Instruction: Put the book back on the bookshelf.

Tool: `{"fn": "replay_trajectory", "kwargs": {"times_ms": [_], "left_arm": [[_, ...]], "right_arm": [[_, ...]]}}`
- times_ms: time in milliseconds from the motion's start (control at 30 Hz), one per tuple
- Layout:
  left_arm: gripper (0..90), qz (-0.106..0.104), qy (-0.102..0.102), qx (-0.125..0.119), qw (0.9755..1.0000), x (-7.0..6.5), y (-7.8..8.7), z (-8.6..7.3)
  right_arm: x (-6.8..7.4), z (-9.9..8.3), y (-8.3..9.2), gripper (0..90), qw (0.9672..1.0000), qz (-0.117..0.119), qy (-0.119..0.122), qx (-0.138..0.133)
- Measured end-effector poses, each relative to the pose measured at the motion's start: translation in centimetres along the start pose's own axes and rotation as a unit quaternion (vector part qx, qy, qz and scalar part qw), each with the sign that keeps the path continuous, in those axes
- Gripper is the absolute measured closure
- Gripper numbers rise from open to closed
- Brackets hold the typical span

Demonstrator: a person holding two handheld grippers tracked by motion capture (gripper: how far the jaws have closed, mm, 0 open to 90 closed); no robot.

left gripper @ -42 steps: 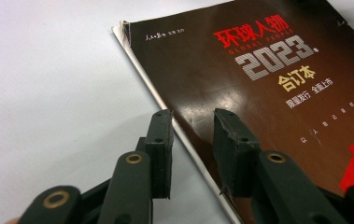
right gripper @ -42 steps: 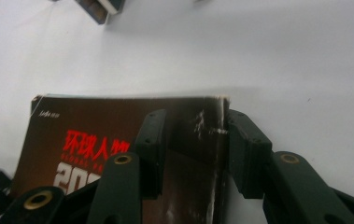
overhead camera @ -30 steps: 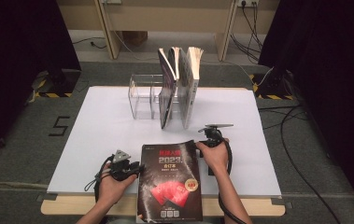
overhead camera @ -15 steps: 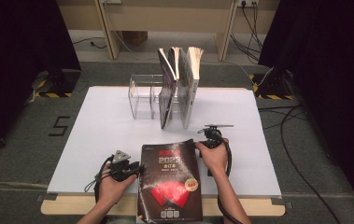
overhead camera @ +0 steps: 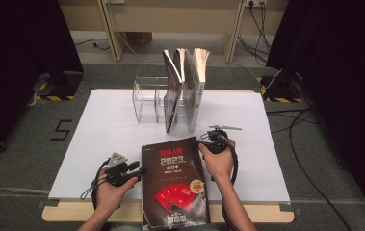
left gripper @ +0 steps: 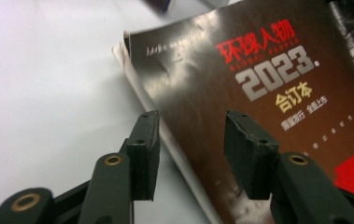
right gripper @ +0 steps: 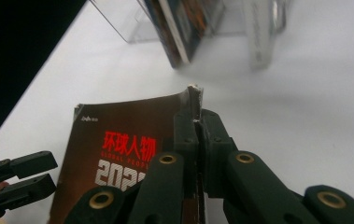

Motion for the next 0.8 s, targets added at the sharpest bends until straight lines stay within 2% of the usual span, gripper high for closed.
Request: {"fn": "replay_trajectory", "kwargs": {"times_ms": [167, 367, 500, 633, 800], "left_arm": [[53.1, 0.004, 0.006, -0.039, 0.9992, 0.1, 1.6, 1.3], [52.6, 0.009, 0.016, -0.075, 0.9970, 0.8, 3.3, 3.0], [52.5, 0.009, 0.020, -0.086, 0.9961, 1.2, 3.8, 3.7], [52.5, 0.009, 0.021, -0.093, 0.9954, 1.3, 4.2, 4.0], [52.5, 0.001, 0.019, -0.100, 0.9948, 0.8, 4.8, 4.4]], "right_arm": [[2.5, 1.2, 0.8, 87.6, 0.9990, 0.016, 0.016, -0.038], [4.6, 2.8, 1.5, 87.8, 0.9969, 0.036, 0.028, -0.064], [5.8, 3.6, 1.9, 87.9, 0.9949, 0.054, 0.034, -0.078], [6.8, 4.3, 2.2, 88.0, 0.9930, 0.061, 0.040, -0.092], [8.1, 5.3, 2.2, 88.0, 0.9910, 0.058, 0.053, -0.109]]}}
Point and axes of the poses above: each handheld gripper's, and its own axes: y roughly backward along the jaws, z roughly out of its top, x roughly to its left, the point moved 4 cm from there along -y, roughly forward along the jaws, and after that the axes turned 11 degrees about z, right-handed, at the moved point
